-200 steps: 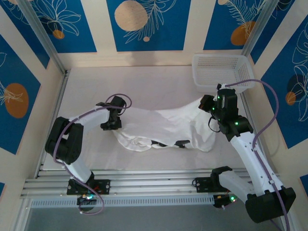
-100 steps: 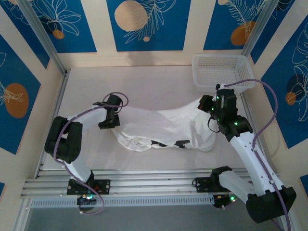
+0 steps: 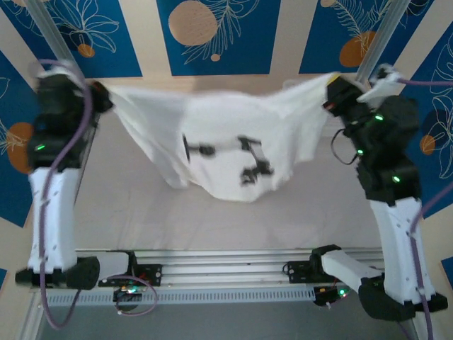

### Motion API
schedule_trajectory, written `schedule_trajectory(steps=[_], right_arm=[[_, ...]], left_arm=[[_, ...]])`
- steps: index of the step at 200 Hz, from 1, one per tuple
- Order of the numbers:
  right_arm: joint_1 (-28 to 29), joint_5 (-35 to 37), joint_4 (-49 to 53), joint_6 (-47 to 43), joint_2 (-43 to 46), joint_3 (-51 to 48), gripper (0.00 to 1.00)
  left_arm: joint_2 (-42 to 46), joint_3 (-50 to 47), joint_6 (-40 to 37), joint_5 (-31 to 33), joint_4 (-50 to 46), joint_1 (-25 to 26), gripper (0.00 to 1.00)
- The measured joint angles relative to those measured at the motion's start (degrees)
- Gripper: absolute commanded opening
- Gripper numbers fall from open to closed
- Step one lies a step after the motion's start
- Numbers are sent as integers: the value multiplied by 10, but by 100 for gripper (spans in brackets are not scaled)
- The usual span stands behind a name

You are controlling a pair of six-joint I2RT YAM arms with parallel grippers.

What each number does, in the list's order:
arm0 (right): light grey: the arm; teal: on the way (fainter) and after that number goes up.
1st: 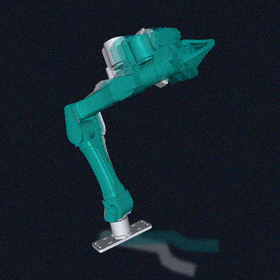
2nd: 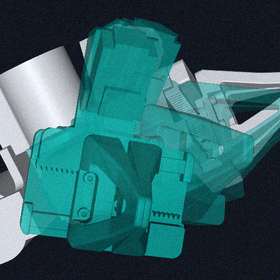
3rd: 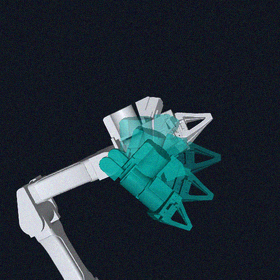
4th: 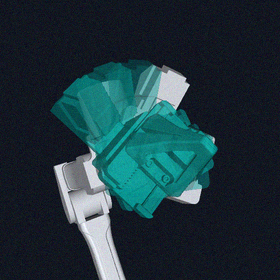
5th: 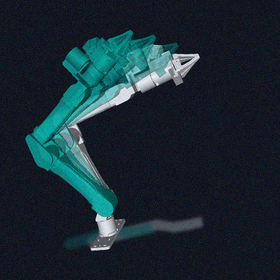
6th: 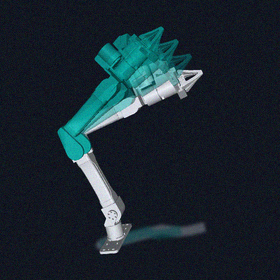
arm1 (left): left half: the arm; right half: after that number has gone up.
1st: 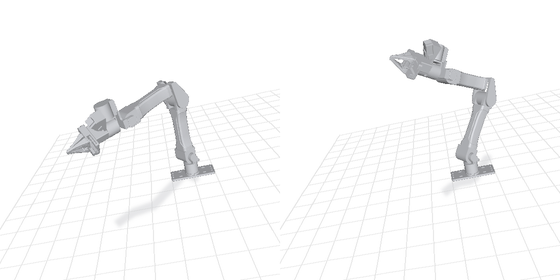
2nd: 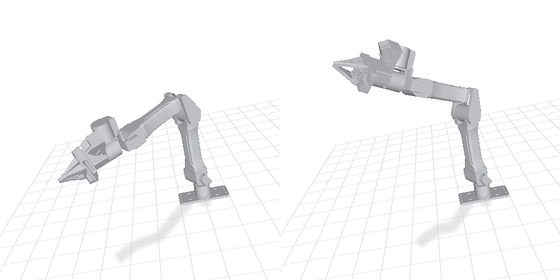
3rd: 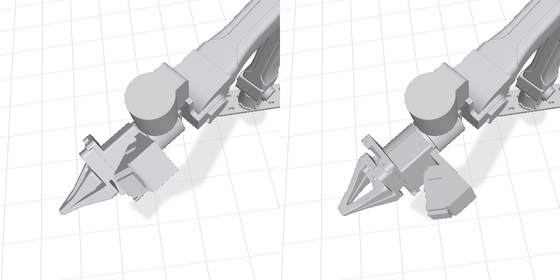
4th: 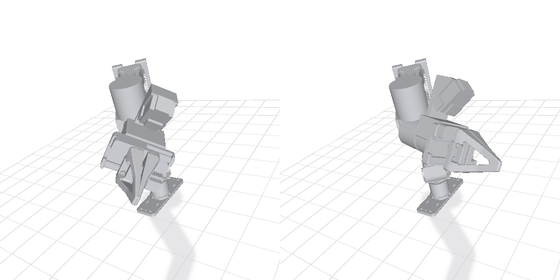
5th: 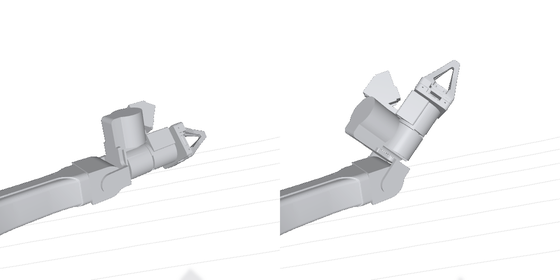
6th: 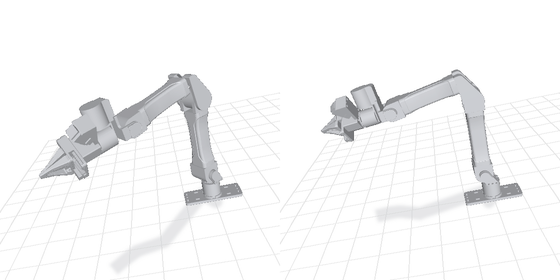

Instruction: Fold the inside-out t-shirt

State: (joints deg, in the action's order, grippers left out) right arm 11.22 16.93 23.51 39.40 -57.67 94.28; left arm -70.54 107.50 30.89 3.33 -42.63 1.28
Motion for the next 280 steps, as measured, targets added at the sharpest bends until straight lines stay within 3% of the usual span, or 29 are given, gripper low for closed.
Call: schedule_trajectory(steps=[20, 55, 143, 210, 280], right_arm=[[-5, 9, -29, 13, 37, 33, 0], [-8, 11, -30, 17, 68, 76, 0], [-7, 9, 37, 1, 30, 201, 0], [-7, -22, 79, -15, -24, 197, 0], [-7, -76, 65, 2, -5, 146, 0]], left_arm=[[36, 86, -2, -8, -5, -10, 0], [101, 99, -13, 3, -36, -12, 0], [78, 151, -15, -23, -103, -12, 0], [83, 119, -15, -45, -110, -12, 0], [121, 88, -15, -95, -90, -12, 0]])
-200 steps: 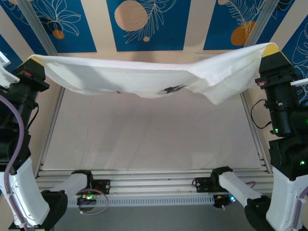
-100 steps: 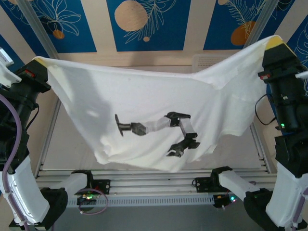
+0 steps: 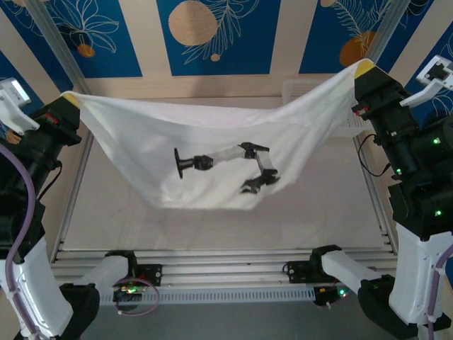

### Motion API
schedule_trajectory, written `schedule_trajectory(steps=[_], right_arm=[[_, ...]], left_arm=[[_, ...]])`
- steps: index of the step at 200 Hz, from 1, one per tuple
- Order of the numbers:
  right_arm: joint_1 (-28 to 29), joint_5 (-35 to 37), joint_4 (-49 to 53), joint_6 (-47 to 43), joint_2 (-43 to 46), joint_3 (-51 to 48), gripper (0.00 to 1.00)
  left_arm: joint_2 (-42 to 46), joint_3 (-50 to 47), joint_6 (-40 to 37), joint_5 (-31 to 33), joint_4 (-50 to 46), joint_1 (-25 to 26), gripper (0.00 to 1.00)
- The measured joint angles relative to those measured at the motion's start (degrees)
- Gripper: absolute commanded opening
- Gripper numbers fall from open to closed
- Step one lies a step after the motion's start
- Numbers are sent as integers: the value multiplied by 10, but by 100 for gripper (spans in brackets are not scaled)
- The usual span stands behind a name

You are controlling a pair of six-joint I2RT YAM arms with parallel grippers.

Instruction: Fold the inside-out t-shirt

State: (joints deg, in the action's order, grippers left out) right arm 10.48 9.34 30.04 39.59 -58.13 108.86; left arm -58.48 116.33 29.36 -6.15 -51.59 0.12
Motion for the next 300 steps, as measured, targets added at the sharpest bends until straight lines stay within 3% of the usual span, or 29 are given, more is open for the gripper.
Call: schedule_trajectory(steps=[54, 142, 169, 196, 207, 215, 222, 229, 240, 247, 260, 274, 300], right_arm=[[1, -28, 1, 0, 21, -75, 0], [0, -10, -2, -14, 64, -4, 0], [0, 9, 15, -36, 3, 10, 0], [11, 28, 17, -67, -115, -28, 0], [19, 41, 9, -82, -173, -57, 12], [23, 49, 0, -93, -219, -78, 14], [26, 56, -3, -103, -259, -90, 14], [26, 62, 0, -113, -305, -93, 17], [28, 70, 5, -124, -366, -85, 31], [28, 74, 19, -132, -403, -68, 41], [28, 77, 44, -147, -450, -23, 51], [28, 79, 60, -158, -464, 8, 53], [30, 53, 66, -167, -398, -24, 54]], left_arm=[[25, -65, 1, -18, 12, 0, 0], [-15, 47, 3, 9, 25, 0, 0], [-71, 37, 3, 17, 49, 0, 0], [-163, -31, 2, 43, 88, 0, 0], [-210, -61, -4, 61, 106, 0, 0], [-259, -82, -12, 75, 126, 0, 0], [-299, -91, -18, 82, 136, -1, 9], [-345, -93, -26, 84, 145, -2, 25], [-415, -82, -41, 84, 155, -5, 47], [-458, -62, -48, 83, 151, -6, 55], [-517, -17, -58, 80, 140, -8, 59], [-529, -6, -60, 71, 135, -8, 60], [-410, -116, -53, 49, 161, 8, 58]])
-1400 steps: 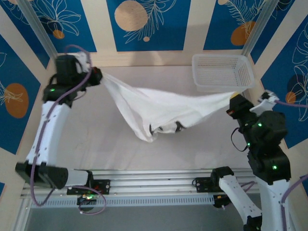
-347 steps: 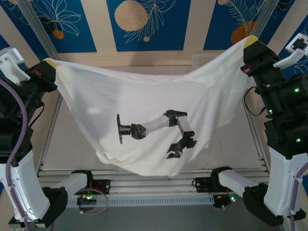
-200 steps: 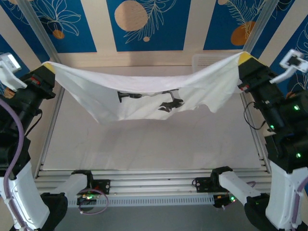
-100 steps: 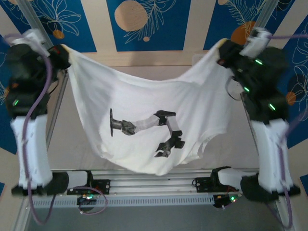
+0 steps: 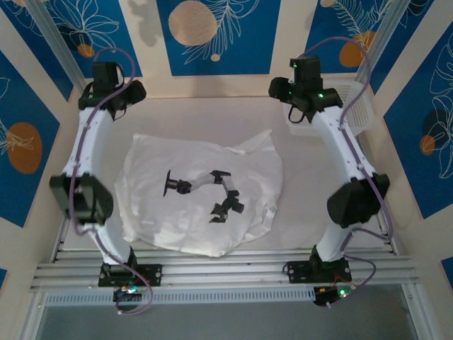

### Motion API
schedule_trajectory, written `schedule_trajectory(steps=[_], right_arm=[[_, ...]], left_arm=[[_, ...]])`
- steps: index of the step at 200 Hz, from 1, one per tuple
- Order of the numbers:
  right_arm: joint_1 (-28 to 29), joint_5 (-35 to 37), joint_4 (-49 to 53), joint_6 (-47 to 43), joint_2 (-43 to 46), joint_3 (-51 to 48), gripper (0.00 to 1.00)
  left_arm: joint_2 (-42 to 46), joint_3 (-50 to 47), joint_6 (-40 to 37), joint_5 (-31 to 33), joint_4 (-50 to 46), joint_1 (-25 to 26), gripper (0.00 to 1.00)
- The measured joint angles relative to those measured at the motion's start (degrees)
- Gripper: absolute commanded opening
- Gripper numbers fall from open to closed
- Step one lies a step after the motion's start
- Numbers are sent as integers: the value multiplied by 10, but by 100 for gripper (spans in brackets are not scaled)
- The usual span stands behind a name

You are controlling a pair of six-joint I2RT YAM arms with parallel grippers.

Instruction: Fold the inside-out t-shirt

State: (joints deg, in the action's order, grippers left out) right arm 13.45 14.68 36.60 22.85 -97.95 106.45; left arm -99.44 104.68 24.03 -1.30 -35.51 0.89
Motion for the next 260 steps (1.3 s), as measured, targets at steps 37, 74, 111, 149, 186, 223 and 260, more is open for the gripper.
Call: schedule_trajectory(steps=[37, 74, 111, 149, 186, 223, 260], right_arm=[[20, -90, -15, 42, 228, -240, 55], [113, -80, -4, 156, 467, -549, 55], [188, -40, 72, 255, 563, -677, 57], [229, -26, 94, 304, 560, -716, 59], [243, -26, 93, 316, 550, -719, 59], [244, -17, 92, 316, 550, -719, 59], [248, -33, 65, 316, 554, -724, 59]], left_arm=[[275, -207, 33, 21, 14, 205, 55], [332, -368, 83, 85, -7, 498, 55], [162, -427, 144, 163, -35, 709, 55], [26, -429, 166, 183, -15, 779, 59], [-34, -398, 173, 233, -5, 784, 28], [-36, -396, 179, 252, 5, 777, 0], [73, -451, 176, 198, 40, 727, 0]])
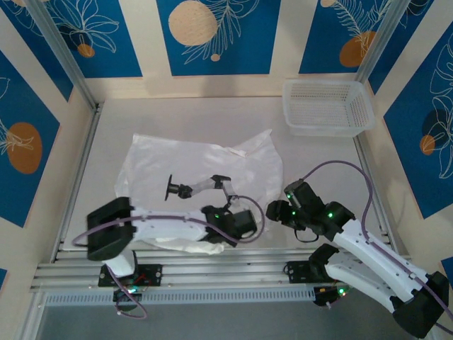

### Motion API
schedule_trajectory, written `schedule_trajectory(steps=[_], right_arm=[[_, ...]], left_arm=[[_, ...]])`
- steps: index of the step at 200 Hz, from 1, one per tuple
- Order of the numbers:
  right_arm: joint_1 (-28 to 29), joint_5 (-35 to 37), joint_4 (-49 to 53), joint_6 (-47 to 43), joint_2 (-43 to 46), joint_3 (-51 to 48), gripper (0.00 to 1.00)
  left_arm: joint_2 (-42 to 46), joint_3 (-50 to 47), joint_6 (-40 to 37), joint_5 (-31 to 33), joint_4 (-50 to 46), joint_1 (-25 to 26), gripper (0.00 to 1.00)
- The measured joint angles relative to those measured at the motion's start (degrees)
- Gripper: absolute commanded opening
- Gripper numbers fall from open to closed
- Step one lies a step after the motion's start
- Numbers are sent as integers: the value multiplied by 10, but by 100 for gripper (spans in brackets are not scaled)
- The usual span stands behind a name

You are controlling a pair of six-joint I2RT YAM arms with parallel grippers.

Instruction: Fold the inside-out t-shirt

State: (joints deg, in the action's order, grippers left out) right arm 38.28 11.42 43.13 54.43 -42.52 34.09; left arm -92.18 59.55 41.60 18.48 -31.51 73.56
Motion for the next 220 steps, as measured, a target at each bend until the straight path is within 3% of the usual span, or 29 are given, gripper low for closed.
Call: schedule_trajectory(steps=[33, 58, 113, 129, 147, 158, 190, 220], right_arm=[[52, -42, -121, 33, 38, -58, 60], [118, -43, -246, 92, 51, -128, 67], [190, -32, -437, 175, -84, -155, 69], [195, -21, -476, 181, -127, -156, 53], [195, 0, -497, 169, -167, -155, 17], [195, 14, -504, 164, -174, -155, 0], [189, 58, -508, 142, -138, -155, 0], [159, 83, -465, 141, -15, -172, 0]], left_arm=[[104, -39, -2, -72, 45, -72, 0], [124, -49, -3, -110, 63, -102, 0], [150, -85, 11, -200, 102, -138, 0], [167, -86, 16, -216, 109, -150, 0], [190, -86, 20, -232, 116, -163, 0], [201, -86, 21, -241, 118, -170, 0], [220, -95, 27, -249, 120, -183, 0], [239, -123, 29, -253, 110, -232, 0]])
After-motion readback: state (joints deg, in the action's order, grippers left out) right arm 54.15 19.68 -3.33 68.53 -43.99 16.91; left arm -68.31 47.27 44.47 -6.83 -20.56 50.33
